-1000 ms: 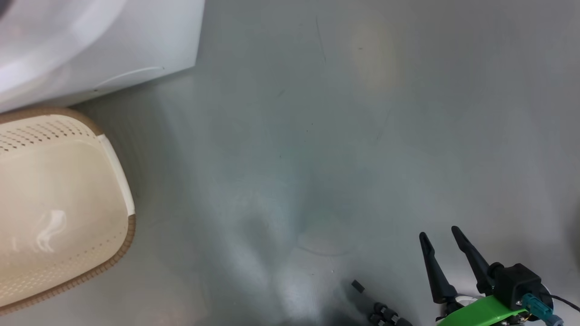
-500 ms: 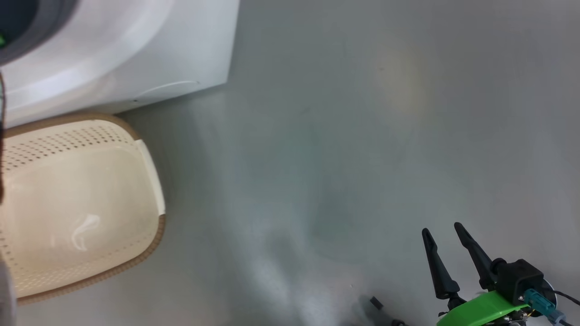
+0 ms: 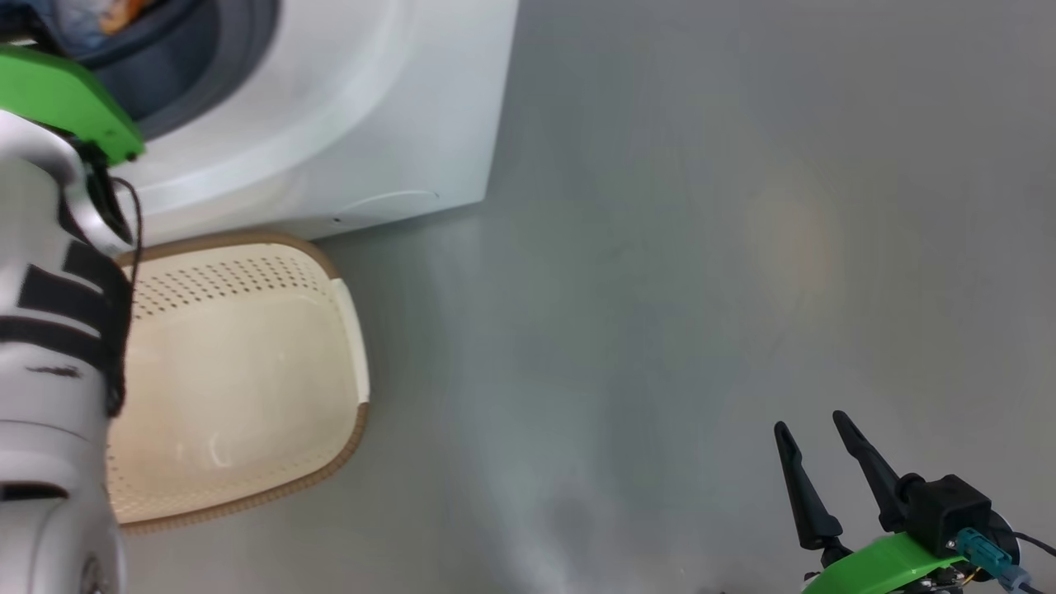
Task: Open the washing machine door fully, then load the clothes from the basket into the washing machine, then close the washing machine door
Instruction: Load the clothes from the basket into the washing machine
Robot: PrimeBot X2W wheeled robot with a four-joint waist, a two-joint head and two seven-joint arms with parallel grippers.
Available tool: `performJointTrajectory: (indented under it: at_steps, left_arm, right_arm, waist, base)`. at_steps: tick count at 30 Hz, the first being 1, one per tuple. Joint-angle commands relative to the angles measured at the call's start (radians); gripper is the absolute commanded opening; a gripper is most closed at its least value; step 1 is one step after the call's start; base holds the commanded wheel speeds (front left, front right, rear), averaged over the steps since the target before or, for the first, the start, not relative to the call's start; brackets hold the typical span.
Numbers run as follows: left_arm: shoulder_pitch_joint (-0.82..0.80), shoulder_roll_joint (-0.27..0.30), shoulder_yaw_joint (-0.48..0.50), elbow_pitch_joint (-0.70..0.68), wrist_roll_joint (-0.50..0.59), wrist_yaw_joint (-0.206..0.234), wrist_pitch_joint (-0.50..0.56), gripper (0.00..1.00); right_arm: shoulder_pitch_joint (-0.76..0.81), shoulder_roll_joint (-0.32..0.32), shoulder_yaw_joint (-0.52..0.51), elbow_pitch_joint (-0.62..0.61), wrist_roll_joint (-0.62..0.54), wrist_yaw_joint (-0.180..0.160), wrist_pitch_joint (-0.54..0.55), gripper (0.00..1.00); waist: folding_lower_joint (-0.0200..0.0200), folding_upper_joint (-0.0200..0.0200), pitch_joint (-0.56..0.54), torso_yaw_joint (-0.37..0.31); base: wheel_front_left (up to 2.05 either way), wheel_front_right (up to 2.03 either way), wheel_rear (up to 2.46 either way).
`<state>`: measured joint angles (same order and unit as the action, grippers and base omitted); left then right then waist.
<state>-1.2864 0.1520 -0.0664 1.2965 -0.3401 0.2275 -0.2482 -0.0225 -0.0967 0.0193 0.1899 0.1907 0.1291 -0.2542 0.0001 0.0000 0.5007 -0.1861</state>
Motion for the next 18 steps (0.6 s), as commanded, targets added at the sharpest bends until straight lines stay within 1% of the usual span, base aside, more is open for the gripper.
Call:
performJointTrajectory:
  at_steps: [1,6,9,15,18]
  left_arm:
    - [0.031,0.027,0.012,-0.029,-0.008,-0.013,-0.011,1.00]
    - [0.105,-0.007,0.011,-0.072,-0.011,-0.036,-0.013,1.00]
    - [0.138,-0.017,0.016,-0.095,-0.013,-0.042,-0.013,1.00]
    - [0.244,-0.050,0.035,-0.177,-0.022,-0.073,-0.013,1.00]
    - [0.299,-0.062,0.030,-0.225,-0.006,-0.085,-0.013,1.00]
  right_arm:
    - [-0.006,-0.014,0.018,-0.010,-0.006,0.002,-0.008,1.00]
    - [-0.013,-0.008,0.016,0.002,-0.012,0.002,-0.008,1.00]
    - [-0.015,-0.005,0.017,0.006,-0.015,0.002,-0.008,1.00]
    - [-0.028,0.005,0.013,0.013,-0.023,0.002,-0.008,1.00]
    - [-0.042,0.009,0.014,0.012,-0.028,0.002,-0.008,1.00]
  waist:
    - [-0.0001,0.0000,-0.042,0.039]
    - [-0.0001,0.0000,-0.084,0.068]
    - [-0.0001,0.0000,-0.100,0.079]
    - [-0.0001,0.0000,-0.147,0.103]
    - [-0.0001,0.0000,-0.165,0.110]
  base:
    - [0.00,0.00,0.00]
    - [0.00,0.00,0.00]
    - [0.00,0.00,0.00]
    - [0.00,0.00,0.00]
    - [0.00,0.00,0.00]
